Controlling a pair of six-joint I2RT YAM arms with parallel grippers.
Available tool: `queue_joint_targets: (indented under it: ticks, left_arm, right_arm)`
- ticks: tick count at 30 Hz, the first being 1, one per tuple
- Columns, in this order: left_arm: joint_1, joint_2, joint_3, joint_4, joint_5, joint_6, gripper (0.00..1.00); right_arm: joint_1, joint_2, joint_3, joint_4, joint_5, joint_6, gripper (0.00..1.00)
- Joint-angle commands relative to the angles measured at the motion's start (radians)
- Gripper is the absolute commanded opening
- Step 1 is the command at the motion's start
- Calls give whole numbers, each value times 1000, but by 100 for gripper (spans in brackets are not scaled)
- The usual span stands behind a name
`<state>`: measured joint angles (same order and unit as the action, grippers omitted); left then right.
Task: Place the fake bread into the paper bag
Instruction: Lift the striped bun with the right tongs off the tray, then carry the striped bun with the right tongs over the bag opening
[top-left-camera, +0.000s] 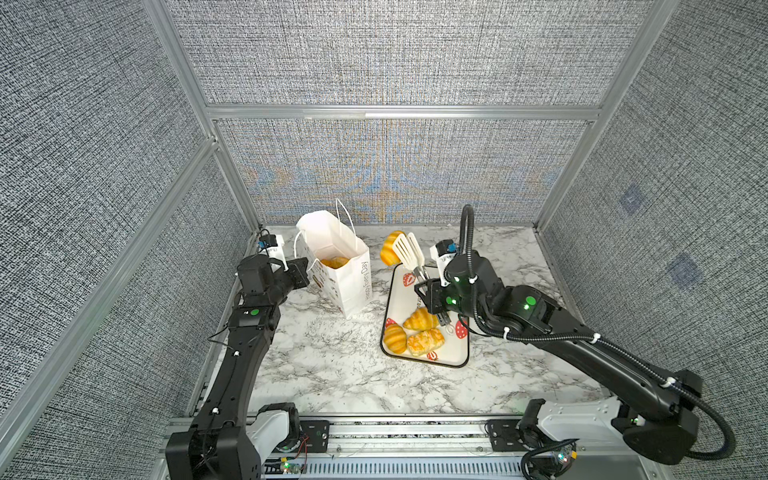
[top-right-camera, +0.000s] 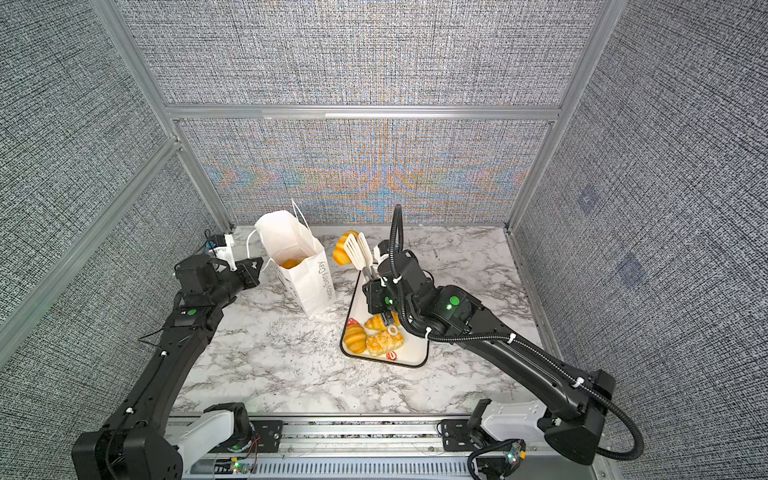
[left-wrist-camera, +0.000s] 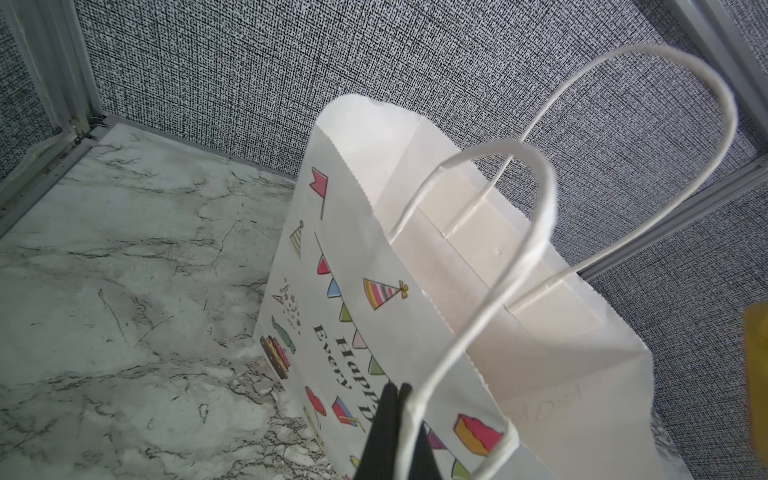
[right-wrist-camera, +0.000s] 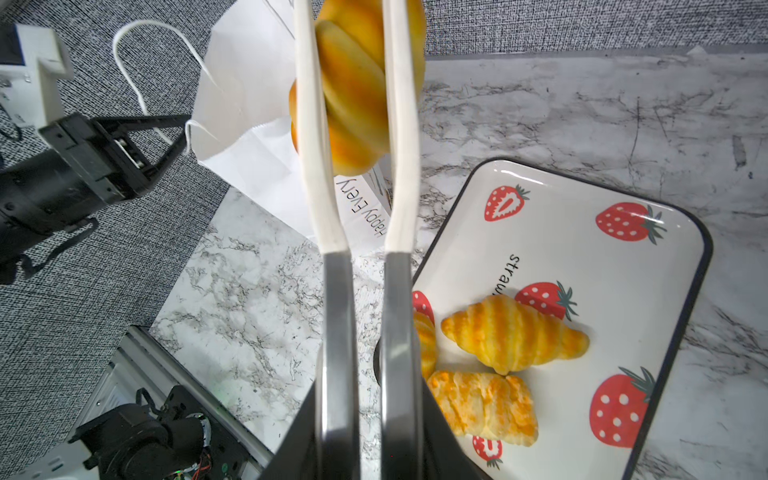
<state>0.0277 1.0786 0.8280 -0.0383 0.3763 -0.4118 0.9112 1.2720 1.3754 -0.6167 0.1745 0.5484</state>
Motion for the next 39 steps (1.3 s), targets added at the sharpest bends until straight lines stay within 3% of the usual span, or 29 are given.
queue_joint_targets:
  ticks: [1, 39]
  left_arm:
    - [-1, 1, 0, 16, 6, 8, 0]
    - [-2, 2, 0, 12, 1, 13, 0]
  right_arm:
    - [1, 19, 30, 66, -22, -32, 28]
    - [72, 347, 368, 141, -179, -101, 28]
